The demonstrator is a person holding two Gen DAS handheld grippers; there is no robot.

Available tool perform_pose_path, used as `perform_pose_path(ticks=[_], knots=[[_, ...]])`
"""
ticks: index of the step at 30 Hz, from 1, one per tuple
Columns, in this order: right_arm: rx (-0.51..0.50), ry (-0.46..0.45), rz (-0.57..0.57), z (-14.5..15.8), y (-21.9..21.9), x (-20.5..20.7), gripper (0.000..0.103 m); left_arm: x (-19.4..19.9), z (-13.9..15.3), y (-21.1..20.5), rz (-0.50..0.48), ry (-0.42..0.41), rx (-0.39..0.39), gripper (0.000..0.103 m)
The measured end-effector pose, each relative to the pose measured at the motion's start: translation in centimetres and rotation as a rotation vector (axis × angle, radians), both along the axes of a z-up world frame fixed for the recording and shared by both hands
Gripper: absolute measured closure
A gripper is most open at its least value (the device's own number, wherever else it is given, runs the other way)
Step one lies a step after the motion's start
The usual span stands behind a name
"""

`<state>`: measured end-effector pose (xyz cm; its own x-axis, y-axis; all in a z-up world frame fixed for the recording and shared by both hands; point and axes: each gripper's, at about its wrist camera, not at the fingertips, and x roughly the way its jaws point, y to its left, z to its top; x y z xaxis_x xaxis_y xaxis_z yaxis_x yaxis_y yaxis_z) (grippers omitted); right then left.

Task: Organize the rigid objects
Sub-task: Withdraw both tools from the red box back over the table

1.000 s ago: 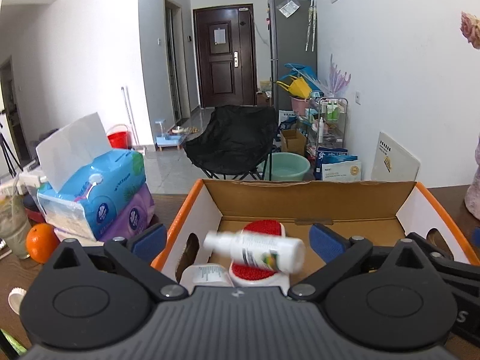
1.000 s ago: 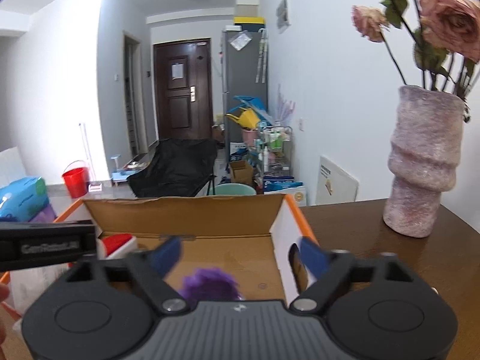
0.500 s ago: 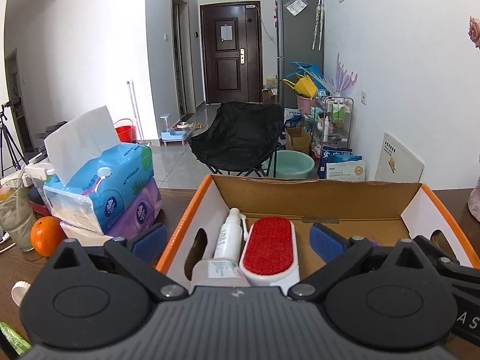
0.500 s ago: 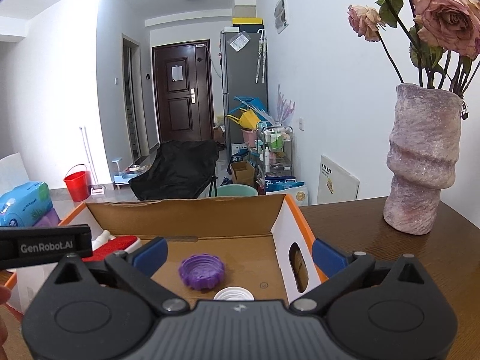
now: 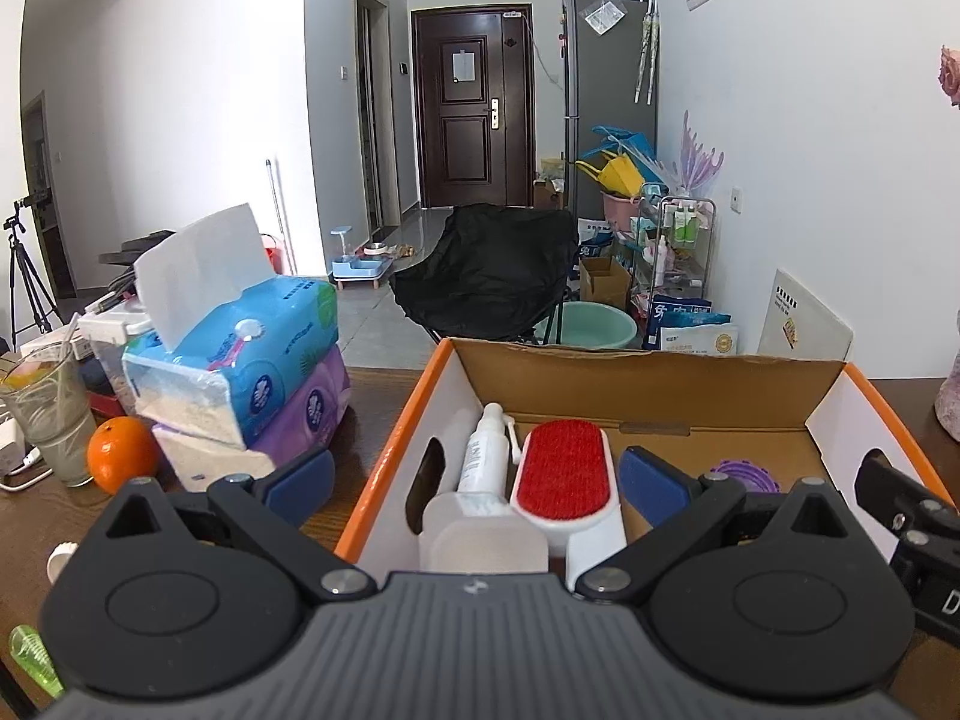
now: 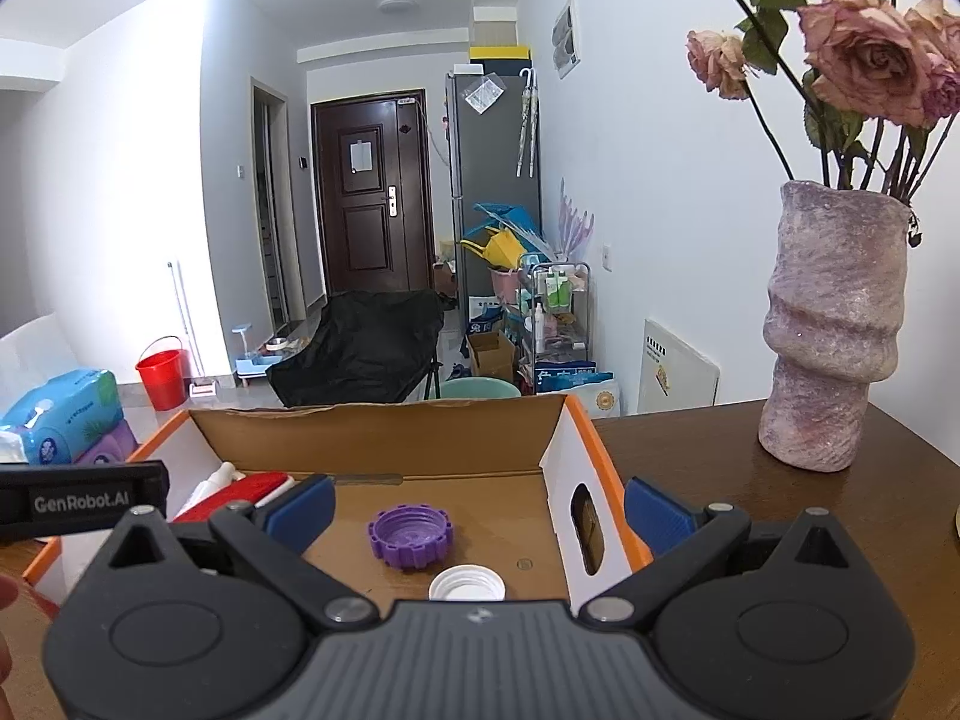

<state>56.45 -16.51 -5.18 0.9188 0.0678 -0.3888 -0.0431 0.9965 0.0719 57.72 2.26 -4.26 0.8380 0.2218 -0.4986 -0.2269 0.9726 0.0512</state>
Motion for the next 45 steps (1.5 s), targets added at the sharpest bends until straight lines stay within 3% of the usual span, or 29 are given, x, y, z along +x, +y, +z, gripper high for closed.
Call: perform_pose_path(ticks=[45], knots=[[0.001,-0.012,0.039,-0.2,-1.9,-16.8,0.0,-18.2,0.4,1.4,0.001,-0.004,0.017,0.0]])
